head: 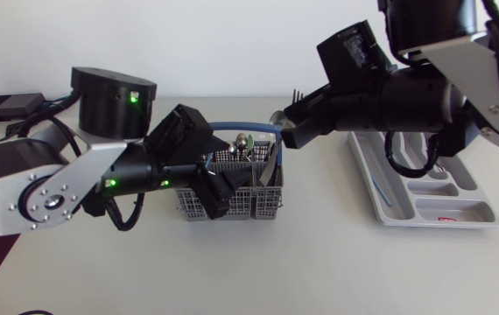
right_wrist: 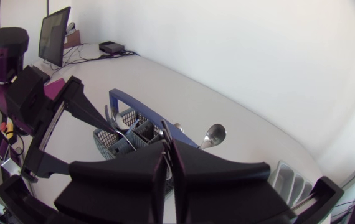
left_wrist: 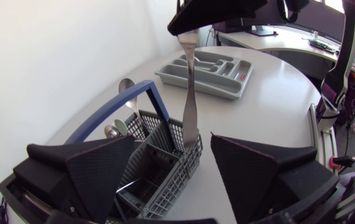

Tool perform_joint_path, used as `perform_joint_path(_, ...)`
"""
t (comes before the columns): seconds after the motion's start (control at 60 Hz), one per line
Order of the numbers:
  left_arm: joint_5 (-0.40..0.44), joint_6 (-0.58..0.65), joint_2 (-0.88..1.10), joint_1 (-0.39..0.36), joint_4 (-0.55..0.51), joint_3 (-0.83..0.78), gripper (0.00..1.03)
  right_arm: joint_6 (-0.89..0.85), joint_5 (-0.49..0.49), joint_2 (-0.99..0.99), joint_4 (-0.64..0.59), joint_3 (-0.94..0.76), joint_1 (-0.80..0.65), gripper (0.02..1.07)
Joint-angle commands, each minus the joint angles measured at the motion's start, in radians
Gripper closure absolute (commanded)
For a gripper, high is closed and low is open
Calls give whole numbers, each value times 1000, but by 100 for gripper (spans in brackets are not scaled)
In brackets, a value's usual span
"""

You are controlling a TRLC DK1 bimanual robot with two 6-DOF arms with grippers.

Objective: Sort the cutlery from the basket into the organizer compartments.

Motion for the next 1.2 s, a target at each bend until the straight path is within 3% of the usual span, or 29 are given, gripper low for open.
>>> perform_joint_path(0.0, 54, -20, 1, 19, -31, 66, 17, -5, -23, -45, -17, 4, -13, 100)
perform_joint_path(0.467, 373, -12, 121, 72, -207, 239, 17, 30, -161, -149, -97, 13, -36, 100)
perform_joint_path(0.8, 601, 69, 136, 87, -359, 285, 21, 69, -238, -194, -126, 4, -23, 100)
perform_joint_path(1.183, 759, 163, 78, 84, -533, 285, 32, 139, -350, -249, -164, -4, 29, 100)
